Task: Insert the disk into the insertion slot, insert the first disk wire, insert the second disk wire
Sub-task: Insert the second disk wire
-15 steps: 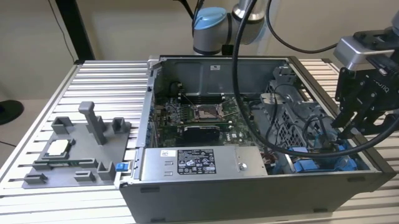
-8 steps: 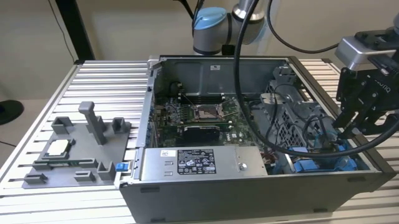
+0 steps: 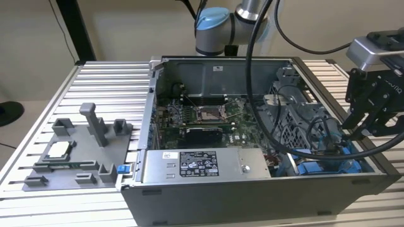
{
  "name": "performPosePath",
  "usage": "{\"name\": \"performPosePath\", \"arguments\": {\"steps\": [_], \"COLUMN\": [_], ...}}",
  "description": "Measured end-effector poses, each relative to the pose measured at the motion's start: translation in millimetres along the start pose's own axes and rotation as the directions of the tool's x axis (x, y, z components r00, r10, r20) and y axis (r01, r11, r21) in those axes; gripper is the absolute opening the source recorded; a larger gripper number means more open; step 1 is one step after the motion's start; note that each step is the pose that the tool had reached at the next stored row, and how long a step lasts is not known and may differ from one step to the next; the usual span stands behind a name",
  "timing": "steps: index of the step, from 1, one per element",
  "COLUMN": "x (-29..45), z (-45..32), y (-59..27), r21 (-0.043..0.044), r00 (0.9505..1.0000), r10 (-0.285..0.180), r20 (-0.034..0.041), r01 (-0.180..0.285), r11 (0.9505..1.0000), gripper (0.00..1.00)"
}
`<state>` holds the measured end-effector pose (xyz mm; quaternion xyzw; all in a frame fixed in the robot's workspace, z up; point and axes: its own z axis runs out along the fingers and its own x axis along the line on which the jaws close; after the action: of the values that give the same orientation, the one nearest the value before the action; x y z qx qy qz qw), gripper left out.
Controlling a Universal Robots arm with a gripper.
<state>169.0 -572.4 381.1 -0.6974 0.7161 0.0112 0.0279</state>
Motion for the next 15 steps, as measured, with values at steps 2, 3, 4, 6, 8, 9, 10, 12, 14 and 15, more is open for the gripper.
{"name": "performPosePath", "arguments": {"steps": [2, 3, 4, 6, 8, 9, 10, 12, 14, 15], "x": [-0.1, -0.1, -0.1, -0.2, -0.2, -0.2, -0.2, -0.2, -0.3, -0.6], "z": [0.1, 0.1, 0.1, 0.1, 0.2, 0.3, 0.2, 0.2, 0.2, 0.3], "y": [-2.0, -3.0, -3.9, -5.5, -6.6, -6.8, -7.0, -7.2, -7.5, -7.5], "r21": [-0.0001, -0.0002, -0.0002, -0.0002, -0.0003, -0.0003, -0.0003, -0.0002, -0.0003, -0.0003], "r00": [1.0, 1.0, 1.0, 1.0, 1.0, 1.0, 1.0, 1.0, 1.0, 1.0], "r10": [0.0, 0.0, 0.0, 0.0, 0.0, 0.0, 0.0, 0.0, 0.0, 0.0], "r20": [0.0001, 0.0, 0.0001, 0.0, 0.0001, 0.0002, 0.0001, 0.0001, 0.0001, 0.0003], "r01": [0.0, 0.0, 0.0, 0.0, 0.0, 0.0, 0.0, 0.0, 0.0, 0.0], "r11": [1.0, 1.0, 1.0, 1.0, 1.0, 1.0, 1.0, 1.0, 1.0, 1.0], "gripper": [1.0, 1.0, 1.0, 1.0, 1.0, 1.0, 1.0, 1.0, 1.0, 1.0]}}
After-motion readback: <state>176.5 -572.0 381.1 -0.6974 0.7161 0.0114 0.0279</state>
